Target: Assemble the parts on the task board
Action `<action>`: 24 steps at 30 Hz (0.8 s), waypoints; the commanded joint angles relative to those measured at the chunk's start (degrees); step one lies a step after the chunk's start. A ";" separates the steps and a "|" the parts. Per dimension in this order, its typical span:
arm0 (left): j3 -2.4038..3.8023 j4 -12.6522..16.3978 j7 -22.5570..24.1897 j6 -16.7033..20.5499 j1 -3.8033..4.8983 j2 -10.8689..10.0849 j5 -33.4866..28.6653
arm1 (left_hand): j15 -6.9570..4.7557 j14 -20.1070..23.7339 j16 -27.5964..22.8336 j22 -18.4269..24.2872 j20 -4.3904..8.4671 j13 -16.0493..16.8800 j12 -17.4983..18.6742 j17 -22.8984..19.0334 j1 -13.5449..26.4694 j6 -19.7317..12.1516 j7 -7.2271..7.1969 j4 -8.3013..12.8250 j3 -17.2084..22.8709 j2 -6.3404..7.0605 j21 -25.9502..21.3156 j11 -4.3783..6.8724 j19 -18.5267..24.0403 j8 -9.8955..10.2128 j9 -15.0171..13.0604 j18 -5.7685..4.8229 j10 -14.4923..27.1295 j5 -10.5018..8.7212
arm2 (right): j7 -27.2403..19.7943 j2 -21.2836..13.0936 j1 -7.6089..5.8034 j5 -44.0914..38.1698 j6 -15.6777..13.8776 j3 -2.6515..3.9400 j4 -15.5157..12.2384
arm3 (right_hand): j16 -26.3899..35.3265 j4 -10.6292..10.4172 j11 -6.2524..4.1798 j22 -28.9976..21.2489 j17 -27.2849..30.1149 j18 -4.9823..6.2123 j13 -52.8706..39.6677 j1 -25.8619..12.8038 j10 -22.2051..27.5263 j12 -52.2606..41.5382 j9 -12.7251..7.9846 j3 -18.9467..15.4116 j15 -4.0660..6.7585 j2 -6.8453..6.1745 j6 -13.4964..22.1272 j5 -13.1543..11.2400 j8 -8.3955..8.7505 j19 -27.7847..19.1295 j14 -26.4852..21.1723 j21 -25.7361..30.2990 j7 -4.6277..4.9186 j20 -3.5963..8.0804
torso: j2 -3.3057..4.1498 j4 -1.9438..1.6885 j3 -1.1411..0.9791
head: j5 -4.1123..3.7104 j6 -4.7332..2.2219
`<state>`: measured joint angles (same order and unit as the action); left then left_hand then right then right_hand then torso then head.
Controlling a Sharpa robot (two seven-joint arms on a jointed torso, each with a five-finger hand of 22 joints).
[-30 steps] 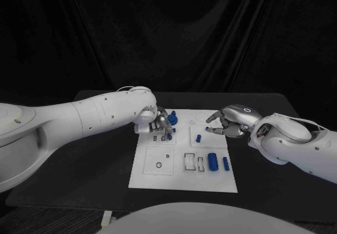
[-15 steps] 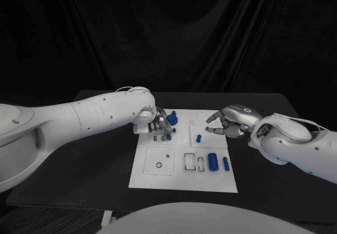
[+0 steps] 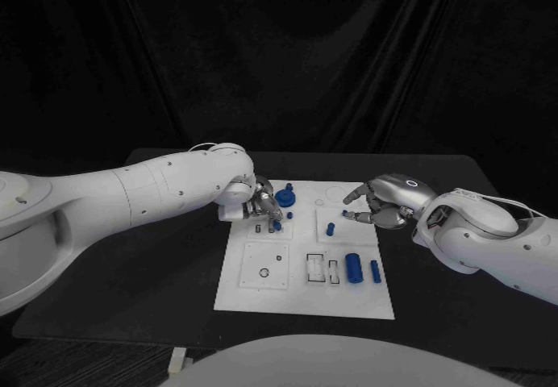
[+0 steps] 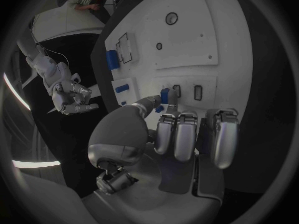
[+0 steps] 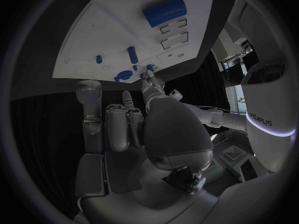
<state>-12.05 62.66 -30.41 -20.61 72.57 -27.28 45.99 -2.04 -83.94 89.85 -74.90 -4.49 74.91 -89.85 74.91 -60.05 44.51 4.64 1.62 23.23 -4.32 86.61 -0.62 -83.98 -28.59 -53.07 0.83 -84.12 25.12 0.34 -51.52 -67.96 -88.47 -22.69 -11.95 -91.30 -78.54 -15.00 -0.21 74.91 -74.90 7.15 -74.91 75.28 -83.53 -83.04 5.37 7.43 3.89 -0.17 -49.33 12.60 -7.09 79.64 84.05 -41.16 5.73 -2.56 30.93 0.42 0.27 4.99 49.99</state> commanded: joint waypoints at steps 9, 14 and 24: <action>-0.08 0.45 -0.67 0.79 -0.26 -0.65 -0.02 | -0.16 -6.06 0.15 -10.20 0.20 15.09 -0.15 15.09 0.44 0.26 -0.11 3.43 4.02 0.10 -0.37 0.14 -0.49 0.31 -0.10 0.86 -5.88 0.22 | 1.02 -0.29 0.24 -0.12 0.51 0.03 -0.11 | 0.45 0.67 0.19 4.69 -2.85 0.38 -6.60 0.84 -0.09 0.21 -0.08 0.20 -0.14 -0.02 -0.49 0.54 0.33 0.18 3.24 0.50 0.01 0.02 | -0.01 -0.15 0.02 | -0.04 0.01; -0.09 0.93 -0.74 0.93 -0.27 -1.07 -0.02 | -0.16 -6.06 0.15 -9.96 0.19 15.09 -0.15 15.09 0.58 0.22 -0.08 3.57 4.36 0.12 -0.57 0.12 -0.20 0.40 -0.22 0.94 -5.88 0.17 | 1.02 -0.32 0.27 -0.12 0.55 0.03 -0.18 | 0.59 0.87 0.21 4.65 -2.73 0.42 -6.48 1.08 0.00 0.31 -0.12 0.37 -0.16 -0.05 -0.52 0.86 0.37 0.13 3.20 0.82 0.03 0.00 | 0.02 -0.09 0.04 | 0.16 0.01; -0.10 1.77 -1.18 1.31 -0.34 -2.22 -0.02 | -0.10 -6.06 0.15 -9.63 0.16 15.09 -0.15 15.09 0.97 -0.07 0.07 3.75 5.01 0.07 -0.89 0.02 0.21 0.75 -0.41 1.06 -5.88 -0.09 | 0.99 -0.21 0.44 -0.12 0.45 0.03 -0.09 | 0.73 1.04 0.24 4.61 -2.61 0.44 -6.32 1.26 0.15 0.45 -0.16 0.53 -0.19 -0.10 -0.56 1.28 0.40 0.07 3.15 1.09 0.07 -0.02 | 0.01 -0.02 0.01 | 0.31 0.01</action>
<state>-12.07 64.32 -30.90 -19.61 72.54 -29.47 45.98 -2.03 -83.94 89.85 -74.90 -4.49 74.91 -89.85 74.91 -59.38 44.24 4.93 1.28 23.68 -4.24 85.98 -0.62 -83.98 -28.16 -53.40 0.82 -84.12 25.12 0.47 -51.70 -67.68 -88.46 -22.41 -11.95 -91.37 -78.08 -14.21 -0.21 74.91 -74.90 7.15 -74.91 76.09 -83.53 -82.80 5.28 7.91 3.89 -0.36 -49.54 13.54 -6.87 79.64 84.05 -40.26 5.94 -2.56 30.94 0.35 0.29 5.29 50.00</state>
